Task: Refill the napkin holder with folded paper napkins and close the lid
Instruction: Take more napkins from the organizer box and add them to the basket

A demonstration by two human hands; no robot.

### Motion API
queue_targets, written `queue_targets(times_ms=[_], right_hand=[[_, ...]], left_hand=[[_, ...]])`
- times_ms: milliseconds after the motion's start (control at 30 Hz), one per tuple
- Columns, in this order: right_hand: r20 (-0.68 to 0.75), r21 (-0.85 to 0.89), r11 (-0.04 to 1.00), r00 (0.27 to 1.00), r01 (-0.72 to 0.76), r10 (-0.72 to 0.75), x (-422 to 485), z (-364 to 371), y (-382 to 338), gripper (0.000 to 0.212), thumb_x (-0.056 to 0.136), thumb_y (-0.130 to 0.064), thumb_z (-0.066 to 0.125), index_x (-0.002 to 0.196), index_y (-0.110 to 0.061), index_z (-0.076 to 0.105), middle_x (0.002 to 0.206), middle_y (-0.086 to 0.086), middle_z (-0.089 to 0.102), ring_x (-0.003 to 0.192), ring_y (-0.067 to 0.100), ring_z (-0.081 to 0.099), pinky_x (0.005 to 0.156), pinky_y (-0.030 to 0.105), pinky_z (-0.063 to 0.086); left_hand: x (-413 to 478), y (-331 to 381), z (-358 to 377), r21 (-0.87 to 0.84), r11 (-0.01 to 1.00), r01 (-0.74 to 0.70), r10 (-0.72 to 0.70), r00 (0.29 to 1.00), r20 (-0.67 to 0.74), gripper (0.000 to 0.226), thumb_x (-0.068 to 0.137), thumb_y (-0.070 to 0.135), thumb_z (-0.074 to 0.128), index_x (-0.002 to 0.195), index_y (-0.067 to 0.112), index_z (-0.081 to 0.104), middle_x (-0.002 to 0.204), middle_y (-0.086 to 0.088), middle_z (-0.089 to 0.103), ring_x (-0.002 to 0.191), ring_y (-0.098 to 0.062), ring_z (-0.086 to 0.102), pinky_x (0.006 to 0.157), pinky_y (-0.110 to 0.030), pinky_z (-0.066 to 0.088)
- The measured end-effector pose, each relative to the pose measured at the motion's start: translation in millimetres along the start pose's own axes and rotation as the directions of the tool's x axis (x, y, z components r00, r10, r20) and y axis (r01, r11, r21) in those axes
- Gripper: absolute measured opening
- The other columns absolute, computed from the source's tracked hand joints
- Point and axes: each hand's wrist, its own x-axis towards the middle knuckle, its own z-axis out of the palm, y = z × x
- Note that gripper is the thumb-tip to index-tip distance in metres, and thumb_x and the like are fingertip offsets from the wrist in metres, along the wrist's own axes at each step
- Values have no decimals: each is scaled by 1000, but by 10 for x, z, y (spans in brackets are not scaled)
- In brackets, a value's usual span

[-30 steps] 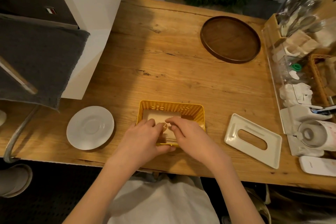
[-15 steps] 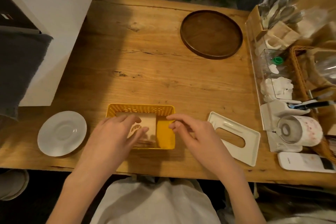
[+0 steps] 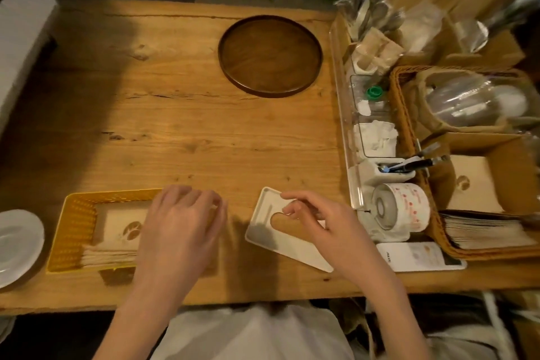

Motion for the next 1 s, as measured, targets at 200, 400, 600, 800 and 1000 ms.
queue_targets(times_ms=[200,400,600,800,1000], right_hand=[[-74,15,1000,997,16,-15,-149,-410,283,28,99,-29,48,107,-55,53,97,-20,70,94,-4,64,81,18,53],[-104,29,1000,994,-9,12,-313,-751,552,24,99,-29,48,110,-49,56,96,-22,69,96,-9,62,79,9,48],[-190,58,998,982,8,3,-503,-1177,759,24,98,-24,49,110,-40,62,94,-24,69,94,-6,64,77,10,50],[-389,84,996,919,-29,60,-583,-1692,1025,24,98,-21,50,106,-38,64,94,-20,70,91,-1,67,77,21,55],[-567,31,989,812,-146,138,-369,-2067,1330,18,98,-22,51,106,-27,66,96,-12,68,84,2,66,78,30,56]], left_hand=[[155,443,229,-168,986,8,-3,999,32,16,93,35,52,89,24,63,82,9,66,73,-10,53,59,-30,40],[140,867,504,-219,976,3,30,989,146,24,95,43,44,93,27,62,85,13,64,77,-8,58,63,-37,52],[121,1229,831,-328,944,28,54,970,237,23,97,42,43,91,30,62,86,18,65,87,-4,59,76,-35,51],[164,1515,1058,-440,895,74,18,979,201,35,95,39,51,129,34,50,109,17,61,81,1,61,73,-28,52],[212,1616,1228,-456,883,111,-20,980,199,42,95,35,53,135,27,46,115,11,58,84,0,55,73,-28,52]])
